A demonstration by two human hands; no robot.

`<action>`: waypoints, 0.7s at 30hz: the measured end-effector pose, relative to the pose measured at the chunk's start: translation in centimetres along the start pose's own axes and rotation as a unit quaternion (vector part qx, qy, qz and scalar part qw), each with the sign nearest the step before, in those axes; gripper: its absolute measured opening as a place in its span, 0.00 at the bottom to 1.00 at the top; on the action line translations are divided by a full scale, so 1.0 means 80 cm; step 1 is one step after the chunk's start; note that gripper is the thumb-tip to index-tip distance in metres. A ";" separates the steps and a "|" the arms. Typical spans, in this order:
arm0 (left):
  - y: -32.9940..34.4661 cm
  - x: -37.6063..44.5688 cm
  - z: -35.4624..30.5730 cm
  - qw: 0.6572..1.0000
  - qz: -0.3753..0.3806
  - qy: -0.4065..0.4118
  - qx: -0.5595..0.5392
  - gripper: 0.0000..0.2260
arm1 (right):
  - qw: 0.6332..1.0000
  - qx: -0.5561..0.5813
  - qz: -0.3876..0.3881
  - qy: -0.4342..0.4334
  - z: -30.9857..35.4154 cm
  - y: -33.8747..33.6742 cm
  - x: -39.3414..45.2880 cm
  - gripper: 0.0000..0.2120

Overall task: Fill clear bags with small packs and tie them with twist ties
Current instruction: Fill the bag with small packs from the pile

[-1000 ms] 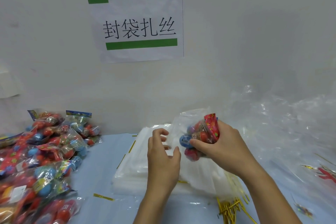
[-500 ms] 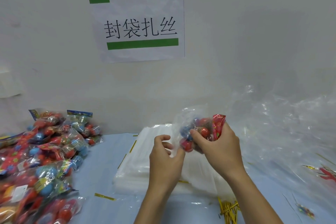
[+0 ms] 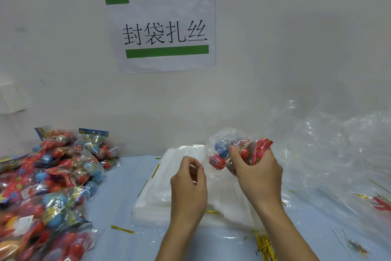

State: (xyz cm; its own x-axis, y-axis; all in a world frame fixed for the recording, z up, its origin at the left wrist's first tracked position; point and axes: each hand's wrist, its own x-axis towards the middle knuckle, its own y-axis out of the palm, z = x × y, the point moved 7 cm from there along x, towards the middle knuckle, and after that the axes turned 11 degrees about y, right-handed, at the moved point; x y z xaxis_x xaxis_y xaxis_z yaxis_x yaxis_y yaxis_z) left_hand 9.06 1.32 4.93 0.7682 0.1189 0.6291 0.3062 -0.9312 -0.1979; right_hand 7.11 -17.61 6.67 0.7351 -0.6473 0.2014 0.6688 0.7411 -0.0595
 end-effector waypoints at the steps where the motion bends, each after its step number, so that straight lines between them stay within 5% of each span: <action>1: 0.000 0.001 -0.007 0.999 0.002 0.027 0.016 0.10 | 1.000 -0.015 0.006 -0.012 0.002 0.003 -0.003 0.16; 5: 0.002 0.001 -0.022 0.995 0.007 0.091 0.033 0.11 | 0.996 -0.065 0.049 -0.025 0.002 0.015 -0.007 0.15; 11: 0.005 -0.001 -0.014 0.998 0.016 0.066 0.007 0.10 | 0.978 -0.084 0.191 -0.008 -0.005 0.040 -0.020 0.18; 18: -0.005 0.002 -0.024 0.995 -0.019 0.097 0.015 0.11 | 0.997 -0.069 0.020 0.006 -0.003 0.014 -0.010 0.16; 21: 0.000 -0.001 -0.042 0.990 0.003 0.140 -0.022 0.06 | 0.996 -0.085 0.033 0.006 -0.002 0.014 -0.011 0.16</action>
State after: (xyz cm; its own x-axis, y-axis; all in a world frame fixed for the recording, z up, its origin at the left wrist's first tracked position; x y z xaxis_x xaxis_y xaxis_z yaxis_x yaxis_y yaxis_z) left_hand 7.11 0.15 7.42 0.5813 0.0188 0.8134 0.2722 -0.9466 -0.1727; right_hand 7.25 -16.28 6.28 0.7787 -0.6009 0.1804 0.6273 0.7416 -0.2379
